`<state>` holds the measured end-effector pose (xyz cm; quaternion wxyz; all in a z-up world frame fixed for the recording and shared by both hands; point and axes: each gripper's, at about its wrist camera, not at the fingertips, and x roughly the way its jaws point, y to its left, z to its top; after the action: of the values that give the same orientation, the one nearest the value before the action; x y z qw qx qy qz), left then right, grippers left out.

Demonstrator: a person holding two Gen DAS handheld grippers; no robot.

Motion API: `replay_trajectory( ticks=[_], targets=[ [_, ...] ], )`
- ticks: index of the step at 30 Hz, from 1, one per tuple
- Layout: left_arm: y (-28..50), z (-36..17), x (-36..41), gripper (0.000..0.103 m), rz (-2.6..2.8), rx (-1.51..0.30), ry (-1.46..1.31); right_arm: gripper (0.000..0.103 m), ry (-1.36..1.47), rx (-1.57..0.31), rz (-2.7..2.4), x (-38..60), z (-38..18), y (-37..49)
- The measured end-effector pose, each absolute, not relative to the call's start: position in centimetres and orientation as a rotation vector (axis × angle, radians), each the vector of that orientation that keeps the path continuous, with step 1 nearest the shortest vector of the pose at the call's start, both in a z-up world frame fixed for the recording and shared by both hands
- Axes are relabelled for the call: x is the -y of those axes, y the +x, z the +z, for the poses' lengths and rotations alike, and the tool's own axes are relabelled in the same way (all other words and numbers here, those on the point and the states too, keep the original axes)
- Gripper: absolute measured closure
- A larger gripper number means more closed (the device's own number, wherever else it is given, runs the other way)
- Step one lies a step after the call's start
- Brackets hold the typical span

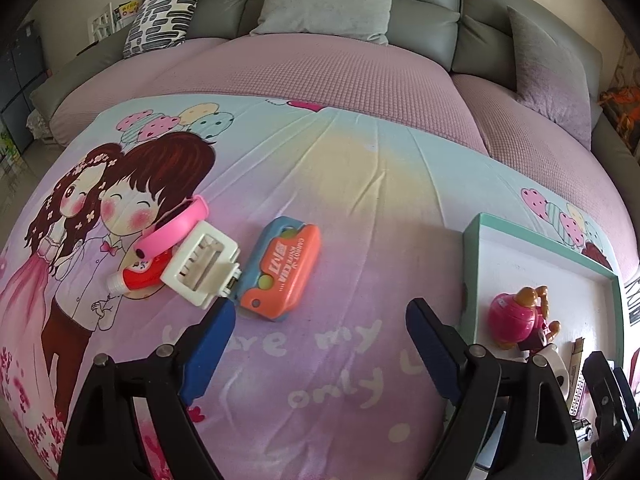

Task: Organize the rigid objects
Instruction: 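Move both tools back toward the pink watch and orange toy on the bed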

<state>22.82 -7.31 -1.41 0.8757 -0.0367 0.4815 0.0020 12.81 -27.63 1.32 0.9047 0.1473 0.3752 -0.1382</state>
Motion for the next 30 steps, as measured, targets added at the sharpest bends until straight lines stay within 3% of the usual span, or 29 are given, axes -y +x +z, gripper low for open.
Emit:
replay_trajectory(
  ticks=[28,29,30],
  targets=[
    [22.0,1.7,-4.2,0.015,0.210,-0.887,-0.184,0.000,0.229,-0.677,-0.066,18.2,3.4,14.8],
    [21.9,1.8,-4.6,0.013,0.213,-0.881,-0.188,0.000,0.221,-0.681,-0.054,17.6,3.3,15.0],
    [21.8,1.8,-5.0,0.001,0.217,-0.877,-0.193,0.000,0.211,-0.684,-0.043,17.1,3.2,15.1]
  ],
)
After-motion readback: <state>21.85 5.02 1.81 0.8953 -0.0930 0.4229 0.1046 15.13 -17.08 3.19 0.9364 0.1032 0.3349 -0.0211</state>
